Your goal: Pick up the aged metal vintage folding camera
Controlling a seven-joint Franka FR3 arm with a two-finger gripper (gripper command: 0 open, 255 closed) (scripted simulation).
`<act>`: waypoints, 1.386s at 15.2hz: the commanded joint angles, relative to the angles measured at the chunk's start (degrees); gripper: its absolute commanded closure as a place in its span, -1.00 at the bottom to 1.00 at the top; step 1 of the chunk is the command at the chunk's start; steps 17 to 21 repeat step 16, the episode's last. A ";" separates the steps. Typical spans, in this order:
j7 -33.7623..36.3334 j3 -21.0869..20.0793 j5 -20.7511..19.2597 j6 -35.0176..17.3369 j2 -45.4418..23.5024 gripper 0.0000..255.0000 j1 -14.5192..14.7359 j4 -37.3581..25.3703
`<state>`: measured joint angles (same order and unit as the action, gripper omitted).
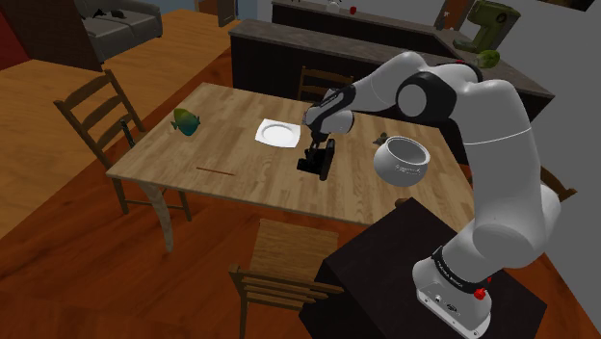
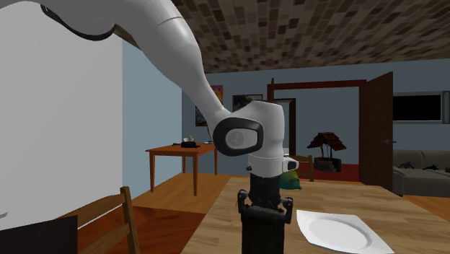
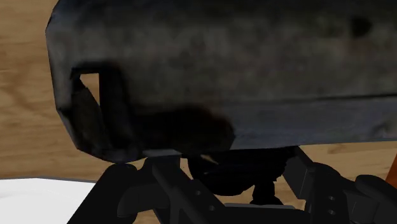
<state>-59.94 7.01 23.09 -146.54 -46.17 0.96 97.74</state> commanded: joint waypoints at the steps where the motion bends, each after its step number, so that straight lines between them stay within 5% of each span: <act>1: 0.24 0.24 -0.21 0.61 1.00 1.00 0.18 0.44; 21: 2.38 2.26 -2.31 6.35 8.84 1.00 1.55 2.52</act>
